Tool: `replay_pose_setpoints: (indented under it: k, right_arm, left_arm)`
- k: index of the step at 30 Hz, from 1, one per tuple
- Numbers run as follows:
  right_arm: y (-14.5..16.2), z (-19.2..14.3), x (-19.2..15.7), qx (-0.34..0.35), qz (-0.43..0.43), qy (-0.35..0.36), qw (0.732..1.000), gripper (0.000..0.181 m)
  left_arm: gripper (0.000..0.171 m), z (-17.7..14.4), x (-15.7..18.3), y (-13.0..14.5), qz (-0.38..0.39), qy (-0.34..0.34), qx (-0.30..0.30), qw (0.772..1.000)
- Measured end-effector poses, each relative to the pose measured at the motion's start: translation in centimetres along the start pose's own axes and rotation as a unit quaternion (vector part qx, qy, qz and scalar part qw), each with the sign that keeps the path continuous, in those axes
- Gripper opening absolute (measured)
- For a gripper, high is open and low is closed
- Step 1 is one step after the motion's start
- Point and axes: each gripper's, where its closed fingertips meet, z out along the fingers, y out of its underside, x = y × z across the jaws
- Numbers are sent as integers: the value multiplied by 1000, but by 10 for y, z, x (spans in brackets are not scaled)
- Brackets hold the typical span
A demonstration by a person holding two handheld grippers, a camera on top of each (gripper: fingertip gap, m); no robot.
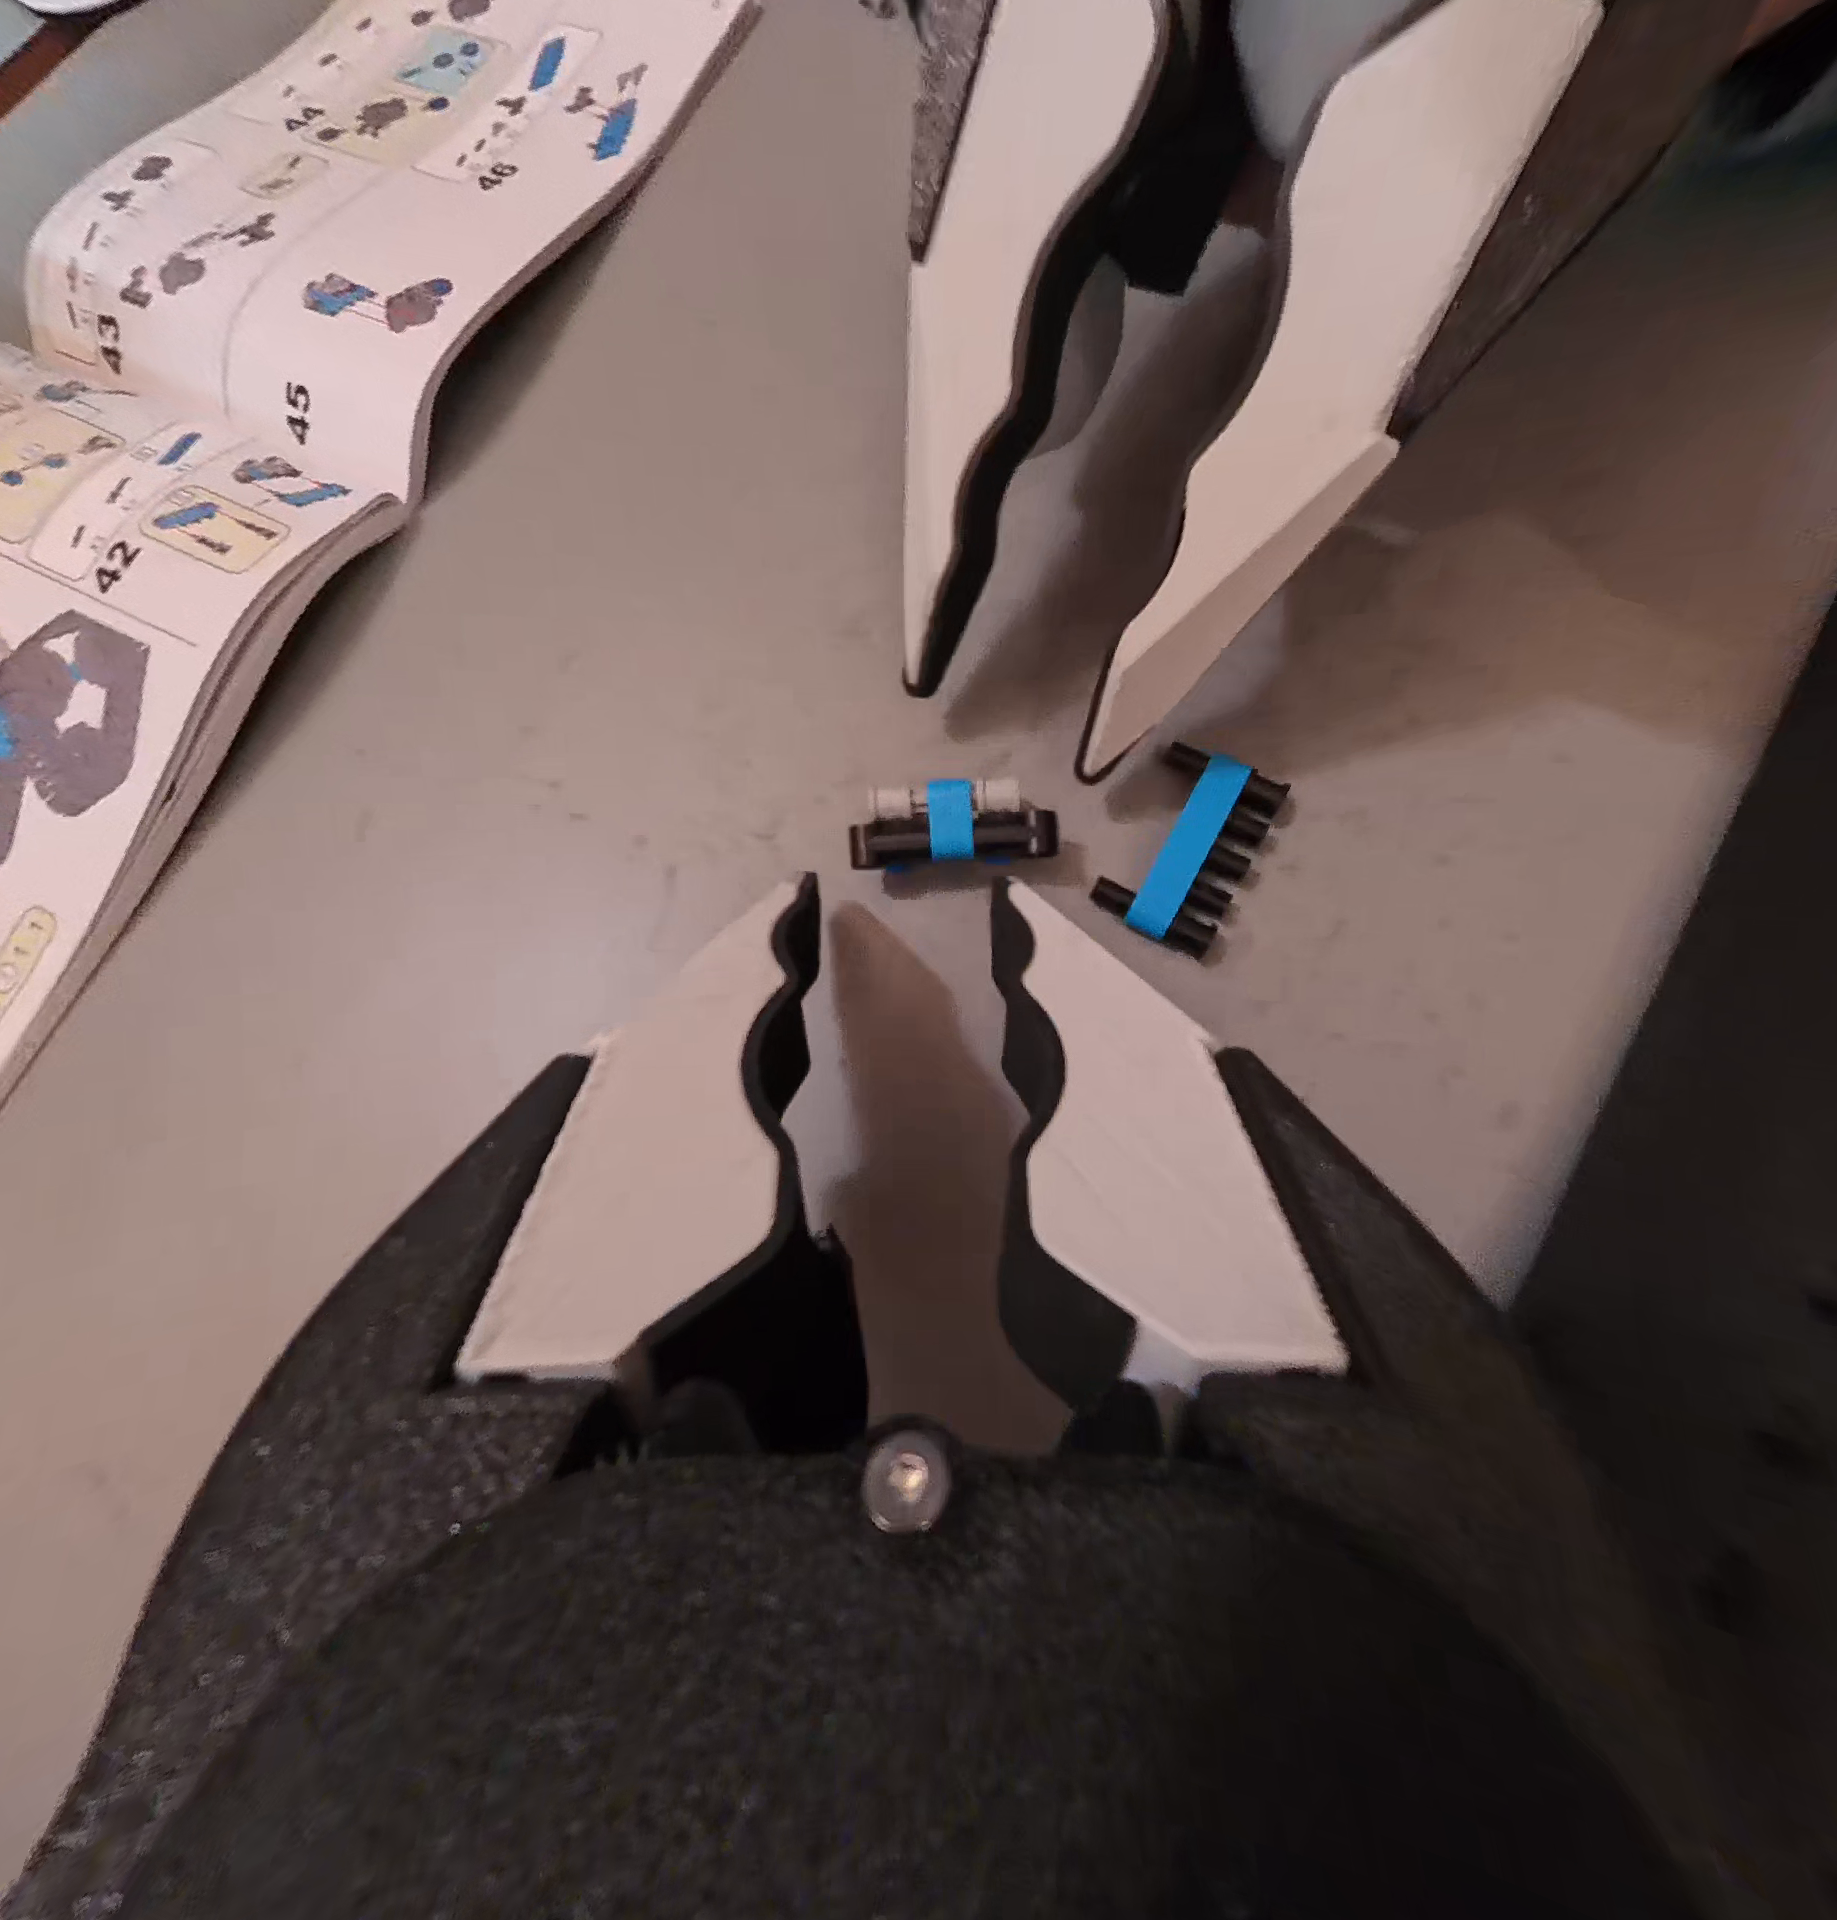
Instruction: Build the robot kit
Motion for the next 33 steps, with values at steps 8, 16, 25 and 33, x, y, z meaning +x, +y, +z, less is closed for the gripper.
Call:
replay_pose_setpoints:
  k: [8, 16, 25, 33]
  right_arm:
    - [-2, -1, -2, 15, 0, -34, 999, 20]
    - [11, -13, 2, 14, 23, -36, 999, 26]
    - [3, -6, 5, 26, 45, -28, 998, 29]
    - [-8, -30, 19, 89, 48, 28, 994, 15]
  left_arm:
    - [21, 13, 2, -13, -21, 31, 15, 999]
    - [2, 7, 3, -24, -19, 34, 52, 998]
    - [0, 6, 11, -52, -46, 71, 107, 991]
    - [20, -8, 1, -61, -101, 87, 131, 982]
